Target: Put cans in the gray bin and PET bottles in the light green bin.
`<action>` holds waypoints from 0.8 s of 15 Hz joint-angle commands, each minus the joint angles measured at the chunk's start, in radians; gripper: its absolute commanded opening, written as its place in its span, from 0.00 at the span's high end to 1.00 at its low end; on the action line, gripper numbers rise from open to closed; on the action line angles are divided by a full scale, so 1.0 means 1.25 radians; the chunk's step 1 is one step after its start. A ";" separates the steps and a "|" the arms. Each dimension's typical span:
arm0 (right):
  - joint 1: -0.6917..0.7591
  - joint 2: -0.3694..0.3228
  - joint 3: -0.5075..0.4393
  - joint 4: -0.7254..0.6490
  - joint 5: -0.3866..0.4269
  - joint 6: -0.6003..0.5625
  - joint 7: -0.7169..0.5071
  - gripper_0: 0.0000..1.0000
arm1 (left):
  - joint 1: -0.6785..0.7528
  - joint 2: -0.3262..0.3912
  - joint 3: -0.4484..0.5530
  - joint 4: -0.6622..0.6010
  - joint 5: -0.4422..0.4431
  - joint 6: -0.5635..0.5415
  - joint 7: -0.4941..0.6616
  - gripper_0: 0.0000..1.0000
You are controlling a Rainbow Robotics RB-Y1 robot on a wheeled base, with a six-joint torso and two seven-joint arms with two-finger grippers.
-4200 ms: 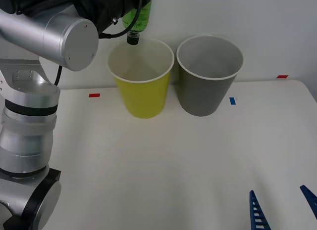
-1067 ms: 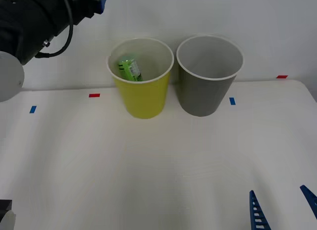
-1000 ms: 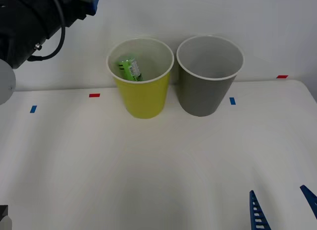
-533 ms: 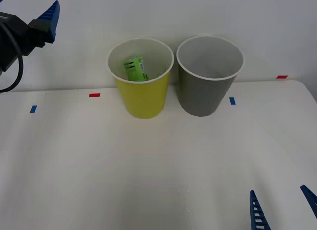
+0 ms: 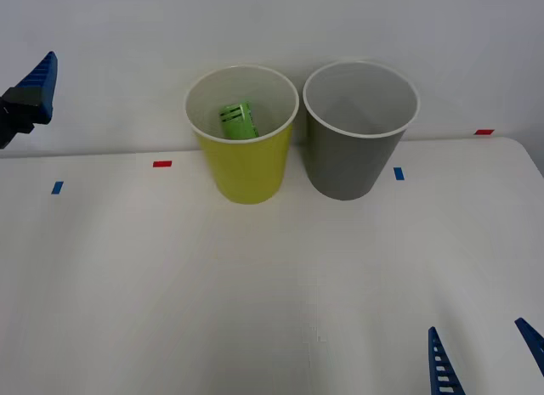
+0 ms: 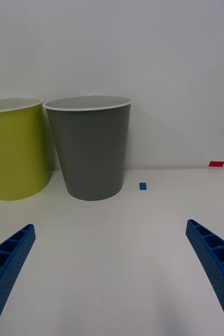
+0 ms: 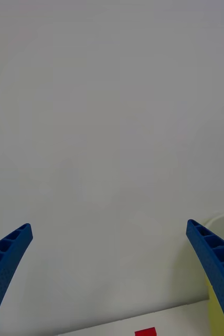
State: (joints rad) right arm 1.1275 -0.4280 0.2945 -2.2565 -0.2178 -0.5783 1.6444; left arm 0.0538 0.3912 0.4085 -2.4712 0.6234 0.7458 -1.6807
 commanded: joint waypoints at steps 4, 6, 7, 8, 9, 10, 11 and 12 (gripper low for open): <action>0.000 0.000 0.000 0.000 0.000 0.000 0.000 0.00 | 0.166 -0.011 0.003 0.001 0.014 -0.200 -0.011 0.00; 0.000 0.000 0.000 0.000 0.000 0.000 0.000 0.00 | 0.245 -0.009 -0.025 0.004 0.011 -0.312 -0.014 0.00; 0.000 0.000 0.000 0.000 0.000 0.000 0.000 0.00 | 0.283 -0.009 -0.038 0.005 0.009 -0.357 -0.015 0.00; 0.000 0.000 0.000 0.000 0.000 0.000 0.000 0.00 | 0.321 -0.009 -0.052 0.005 0.009 -0.399 -0.014 0.00; 0.000 0.000 0.000 0.000 0.000 0.000 0.000 0.00 | 0.362 -0.009 -0.070 0.010 0.007 -0.446 -0.014 0.00; 0.000 0.000 0.000 0.000 0.000 0.000 0.000 0.00 | 0.399 -0.004 -0.087 0.012 0.004 -0.481 -0.013 0.00; 0.000 0.000 0.000 0.000 0.000 0.000 0.000 0.00 | 0.440 0.002 -0.107 0.013 0.001 -0.522 -0.011 0.00; 0.000 0.000 0.000 0.000 0.000 0.000 0.000 0.00 | 0.486 0.011 -0.129 0.022 -0.004 -0.572 -0.010 0.00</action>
State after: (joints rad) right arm 1.1275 -0.4280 0.2945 -2.2565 -0.2178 -0.5783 1.6444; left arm 0.6009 0.3919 0.2832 -2.4550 0.6269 0.0972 -1.6959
